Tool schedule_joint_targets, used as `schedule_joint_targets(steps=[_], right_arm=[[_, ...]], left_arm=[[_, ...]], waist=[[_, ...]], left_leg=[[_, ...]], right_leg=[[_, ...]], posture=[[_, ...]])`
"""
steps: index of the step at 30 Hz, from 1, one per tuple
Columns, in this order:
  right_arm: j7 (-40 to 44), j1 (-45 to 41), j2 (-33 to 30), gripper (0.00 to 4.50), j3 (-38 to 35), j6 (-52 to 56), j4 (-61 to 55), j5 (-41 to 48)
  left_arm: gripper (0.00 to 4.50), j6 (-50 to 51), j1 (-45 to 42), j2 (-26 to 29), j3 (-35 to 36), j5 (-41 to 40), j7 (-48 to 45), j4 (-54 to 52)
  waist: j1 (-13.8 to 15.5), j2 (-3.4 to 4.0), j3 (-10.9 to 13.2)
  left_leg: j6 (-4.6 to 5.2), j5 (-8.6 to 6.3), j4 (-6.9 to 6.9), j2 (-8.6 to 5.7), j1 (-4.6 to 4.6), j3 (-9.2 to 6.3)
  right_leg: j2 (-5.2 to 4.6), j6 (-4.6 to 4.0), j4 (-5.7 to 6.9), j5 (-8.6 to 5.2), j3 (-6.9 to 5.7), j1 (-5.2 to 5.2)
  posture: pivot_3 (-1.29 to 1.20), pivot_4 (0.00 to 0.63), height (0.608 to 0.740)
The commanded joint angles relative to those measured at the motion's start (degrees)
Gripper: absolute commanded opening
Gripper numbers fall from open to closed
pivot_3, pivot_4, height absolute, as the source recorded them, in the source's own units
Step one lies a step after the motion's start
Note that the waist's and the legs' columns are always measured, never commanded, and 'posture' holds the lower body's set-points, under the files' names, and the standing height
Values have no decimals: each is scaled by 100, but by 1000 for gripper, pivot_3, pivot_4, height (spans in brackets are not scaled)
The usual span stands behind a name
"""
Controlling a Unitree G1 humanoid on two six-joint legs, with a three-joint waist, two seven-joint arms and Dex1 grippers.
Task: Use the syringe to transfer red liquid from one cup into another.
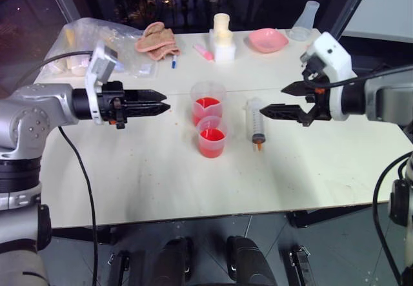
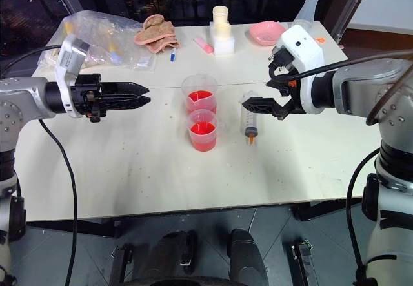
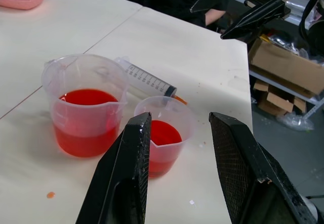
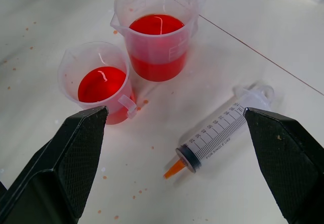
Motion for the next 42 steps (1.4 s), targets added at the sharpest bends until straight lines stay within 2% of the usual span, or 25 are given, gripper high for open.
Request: schedule_joint_targets(steps=[1,5,31,35,39,42], right_arm=[[-6,-38,-109,4452,-83,-79,-223,33],[-4,-29,-99,4452,-82,-82,-228,23],[-187,-47,-103,4452,27,18,-46,-88],[-1054,-634,263,4452,484,50,1069,-201],[-1585,-1422,391,4452,1370,50,2581,55],[-2090,-2312,1016,4452,1938,50,4430,-218]], left_arm=[[1914,-106,-97,59,109,-8,-53,-58],[1914,108,-223,-29,279,-293,-64,27],[1914,-99,-209,-19,76,-89,-61,-2],[1914,-149,-256,-86,2,-43,-63,38],[1914,-278,-251,-162,-78,77,-87,57],[1914,-337,-153,-190,-57,95,-71,4]], waist=[[0,0,0],[1,0,0],[1,0,0],[-38,0,0],[-23,0,0],[-43,1,0]], left_leg=[[0,0,0,0,0,0],[0,0,0,0,0,0],[1,0,1,0,-1,0],[0,0,0,0,0,3],[0,0,-1,0,0,5],[2,-1,-2,0,-5,15]], right_leg=[[0,0,0,0,0,0],[0,0,0,0,0,0],[0,2,0,1,0,0],[0,-15,-1,-4,3,-2],[0,-20,-4,-3,3,-3],[0,-19,-7,-2,11,-10]], posture=[[0,150,740],[0,150,740],[0,150,740],[0,150,740],[0,150,740],[0,150,740]])
